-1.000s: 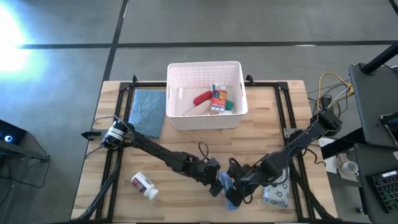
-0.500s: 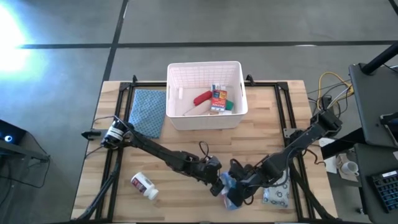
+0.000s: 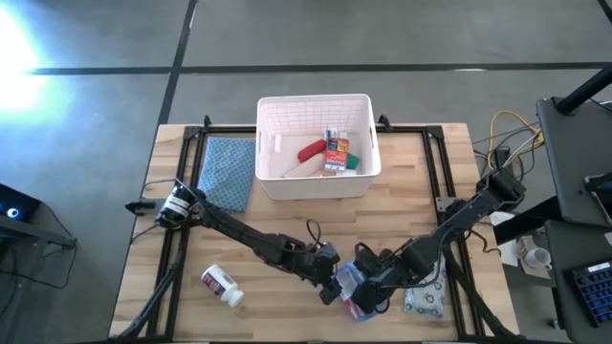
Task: Pick & place medical supplies in basket/bin
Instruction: Put the blue first aid kit into the white bin
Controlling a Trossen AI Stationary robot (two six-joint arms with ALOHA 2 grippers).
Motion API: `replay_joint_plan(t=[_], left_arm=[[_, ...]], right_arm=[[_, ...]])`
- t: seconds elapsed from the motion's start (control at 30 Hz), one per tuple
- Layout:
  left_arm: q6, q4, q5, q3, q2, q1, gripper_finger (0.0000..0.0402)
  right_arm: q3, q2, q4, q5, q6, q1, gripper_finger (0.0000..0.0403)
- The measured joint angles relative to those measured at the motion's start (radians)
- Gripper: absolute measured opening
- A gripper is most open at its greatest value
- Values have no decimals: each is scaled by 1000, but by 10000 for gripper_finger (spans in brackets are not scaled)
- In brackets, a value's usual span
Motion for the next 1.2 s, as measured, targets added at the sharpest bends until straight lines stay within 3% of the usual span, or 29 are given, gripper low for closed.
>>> replay_joint_plan(t=[0.2, 0.43, 0.57, 1.2], left_arm=[[1, -77, 0, -1, -1, -5, 259], [1, -123, -51, -1, -10, -15, 259], [1, -123, -75, -1, -11, -14, 259], [57, -123, -97, -1, -18, -11, 259]], right_arm=[[0, 0, -8, -3, -46, 0, 316], [1, 0, -12, -24, -99, 0, 237], [20, 0, -15, -53, -88, -1, 215], [17, -1, -14, -52, 8, 74, 262]])
